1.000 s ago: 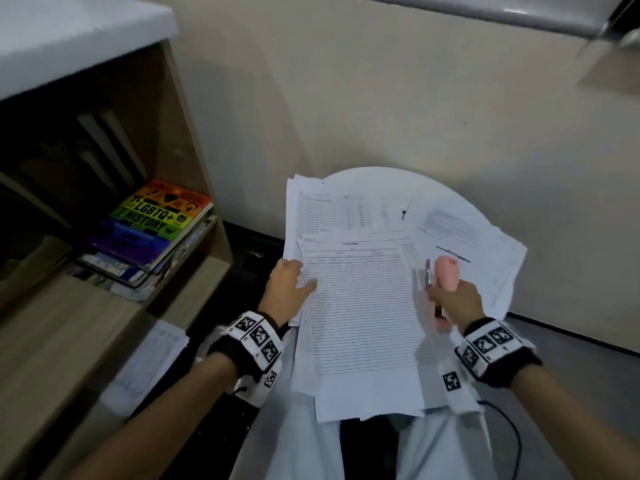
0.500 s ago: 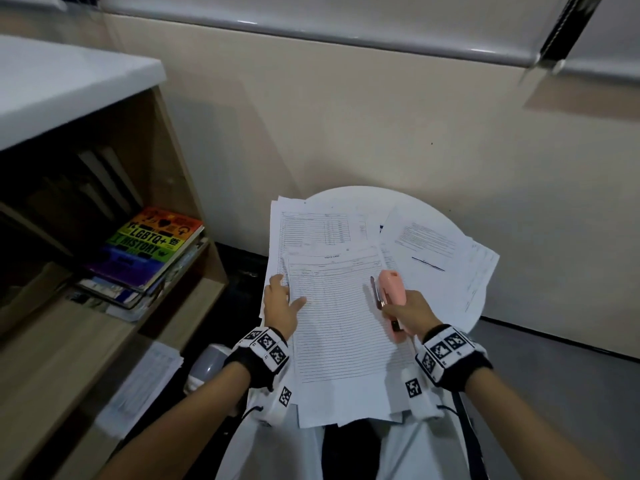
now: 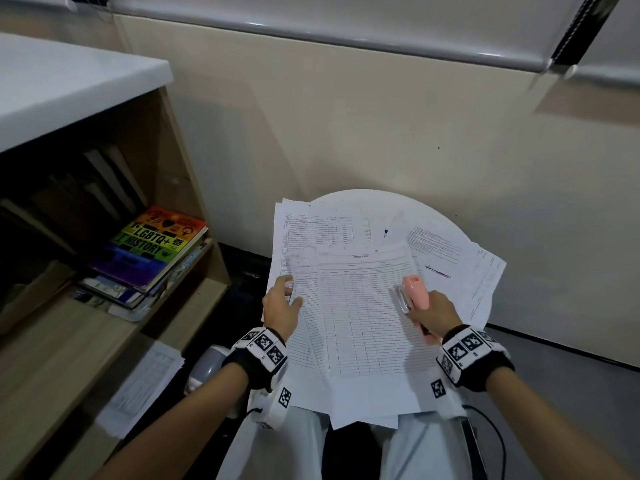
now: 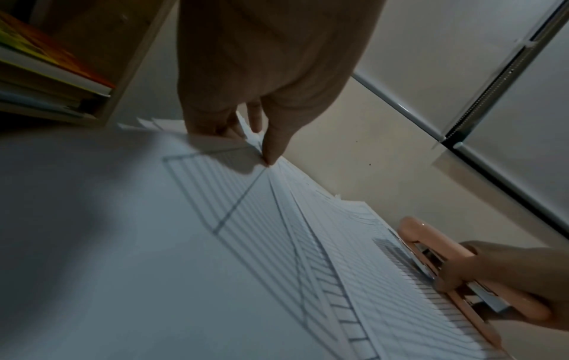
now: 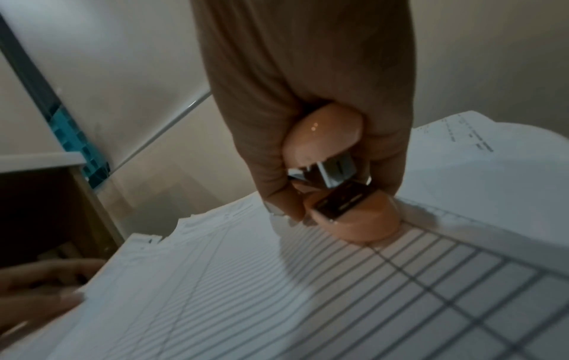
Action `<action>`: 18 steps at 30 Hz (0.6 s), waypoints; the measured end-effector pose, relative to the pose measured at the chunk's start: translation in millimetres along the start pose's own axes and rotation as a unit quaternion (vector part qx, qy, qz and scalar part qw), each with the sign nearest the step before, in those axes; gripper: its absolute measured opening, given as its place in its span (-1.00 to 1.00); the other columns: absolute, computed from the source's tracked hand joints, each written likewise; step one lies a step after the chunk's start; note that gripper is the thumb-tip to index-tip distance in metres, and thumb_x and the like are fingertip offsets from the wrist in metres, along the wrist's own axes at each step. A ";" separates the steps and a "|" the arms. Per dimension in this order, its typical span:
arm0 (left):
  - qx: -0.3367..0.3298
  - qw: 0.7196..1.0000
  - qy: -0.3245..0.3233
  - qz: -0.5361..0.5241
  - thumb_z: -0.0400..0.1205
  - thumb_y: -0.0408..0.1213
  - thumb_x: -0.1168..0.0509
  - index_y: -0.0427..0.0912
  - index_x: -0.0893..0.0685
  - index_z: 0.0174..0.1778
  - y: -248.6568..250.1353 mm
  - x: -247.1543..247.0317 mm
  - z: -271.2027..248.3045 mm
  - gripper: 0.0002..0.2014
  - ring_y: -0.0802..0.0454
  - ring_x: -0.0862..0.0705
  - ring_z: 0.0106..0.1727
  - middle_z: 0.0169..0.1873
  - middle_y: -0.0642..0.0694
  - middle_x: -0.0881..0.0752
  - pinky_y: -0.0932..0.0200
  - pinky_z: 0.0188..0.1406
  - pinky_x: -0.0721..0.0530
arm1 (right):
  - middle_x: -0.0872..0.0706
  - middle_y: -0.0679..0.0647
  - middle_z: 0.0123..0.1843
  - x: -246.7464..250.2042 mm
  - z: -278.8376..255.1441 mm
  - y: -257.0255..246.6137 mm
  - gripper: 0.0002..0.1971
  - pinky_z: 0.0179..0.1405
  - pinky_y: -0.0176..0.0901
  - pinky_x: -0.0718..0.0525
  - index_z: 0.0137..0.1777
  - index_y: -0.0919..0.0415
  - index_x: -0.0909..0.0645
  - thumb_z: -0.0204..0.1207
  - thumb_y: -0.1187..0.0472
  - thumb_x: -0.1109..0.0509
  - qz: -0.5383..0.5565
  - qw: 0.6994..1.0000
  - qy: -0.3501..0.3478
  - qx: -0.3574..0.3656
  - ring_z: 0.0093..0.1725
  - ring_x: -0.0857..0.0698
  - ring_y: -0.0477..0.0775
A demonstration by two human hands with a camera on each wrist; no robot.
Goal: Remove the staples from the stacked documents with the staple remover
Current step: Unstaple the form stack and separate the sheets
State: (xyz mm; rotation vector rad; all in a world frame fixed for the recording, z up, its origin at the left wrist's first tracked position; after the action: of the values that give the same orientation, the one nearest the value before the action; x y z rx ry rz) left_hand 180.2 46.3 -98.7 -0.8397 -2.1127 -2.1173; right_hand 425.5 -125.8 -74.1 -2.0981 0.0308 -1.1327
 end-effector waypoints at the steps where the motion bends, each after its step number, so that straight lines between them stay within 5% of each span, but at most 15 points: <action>1: -0.016 1.000 -0.003 0.000 0.58 -0.57 -0.30 -0.28 -0.51 0.38 2.0 -1.2 -0.4 -0.57 -0.07 -0.63 0.10 0.14 -0.22 -0.64 0.07 0.20 -0.63 | -0.63 0.25 -0.07 -2.1 -0.2 -0.2 -0.78 -0.43 -0.24 -0.47 -0.02 0.32 -0.47 0.44 0.33 -0.47 -0.007 1.000 -0.007 0.004 -0.16 -0.60 0.16; 6: -0.034 0.999 0.004 0.021 0.50 -0.61 -0.36 -0.31 -0.57 0.28 3.7 -6.1 7.2 -0.58 -0.09 -0.58 0.20 0.23 -0.25 -0.56 0.00 0.29 -0.60 | -0.64 0.25 0.01 -11.2 0.8 -0.1 -0.58 -0.19 -0.07 -0.61 0.18 0.37 -0.47 0.40 0.25 -0.51 -0.008 0.999 -0.017 0.030 -0.08 -0.64 0.20; 10: 0.006 0.995 -0.008 0.095 0.55 -0.34 -0.42 -0.36 -0.67 0.05 0.4 -14.0 19.4 -0.78 -0.18 -0.39 0.28 0.24 -0.23 -0.43 0.20 0.23 -0.41 | -0.62 0.29 0.06 -13.7 0.0 -0.9 -0.56 -0.12 0.04 -0.66 0.19 0.38 -0.46 0.38 0.29 -0.52 0.004 0.999 -0.018 0.044 0.01 -0.66 0.28; 12: 0.010 0.991 0.007 0.135 0.60 -0.29 -0.37 -0.38 -0.66 -0.09 2.4 -18.0 24.5 -0.82 -0.21 -0.35 0.28 0.23 -0.23 -0.44 0.11 0.22 -0.44 | -0.62 0.29 0.06 -14.6 -0.1 0.7 -0.57 -0.14 0.03 -0.65 0.20 0.39 -0.46 0.39 0.31 -0.51 0.008 0.999 -0.021 0.046 -0.02 -0.65 0.26; 15: -0.054 0.991 0.044 0.112 0.70 -0.37 -0.20 -0.43 -0.58 -0.09 14.0 -20.0 25.5 -0.83 -0.14 -0.41 0.14 0.11 -0.24 -0.50 0.05 0.19 -0.49 | -0.62 0.26 0.04 -14.2 1.3 7.9 -0.60 -0.10 0.02 -0.67 0.16 0.34 -0.46 0.40 0.24 -0.51 0.015 1.000 0.010 0.023 -0.01 -0.62 0.24; 18: -0.058 0.996 0.047 0.050 0.76 -0.34 -0.04 -0.40 -0.50 -0.13 18.8 -18.6 25.9 -0.76 -0.07 -0.48 -0.11 -0.15 -0.24 -0.54 0.06 -0.11 -0.47 | -0.54 0.16 0.00 -10.8 2.1 14.3 -0.60 0.12 0.19 -0.61 0.16 0.26 -0.45 0.40 0.19 -0.49 -0.041 0.997 0.062 -0.022 0.17 -0.51 0.28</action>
State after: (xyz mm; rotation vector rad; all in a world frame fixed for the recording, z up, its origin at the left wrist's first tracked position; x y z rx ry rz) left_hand 212.3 62.7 -90.6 -0.8204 -1.8786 -2.2009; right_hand 424.8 -131.2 -91.3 -2.0807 0.0285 -1.3217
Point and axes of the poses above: each hand's wrist, its own z-axis towards the middle knuckle, its own x-axis out of the back of the hand, y = z × x, the point moved 4 cm from there along z, towards the middle knuckle
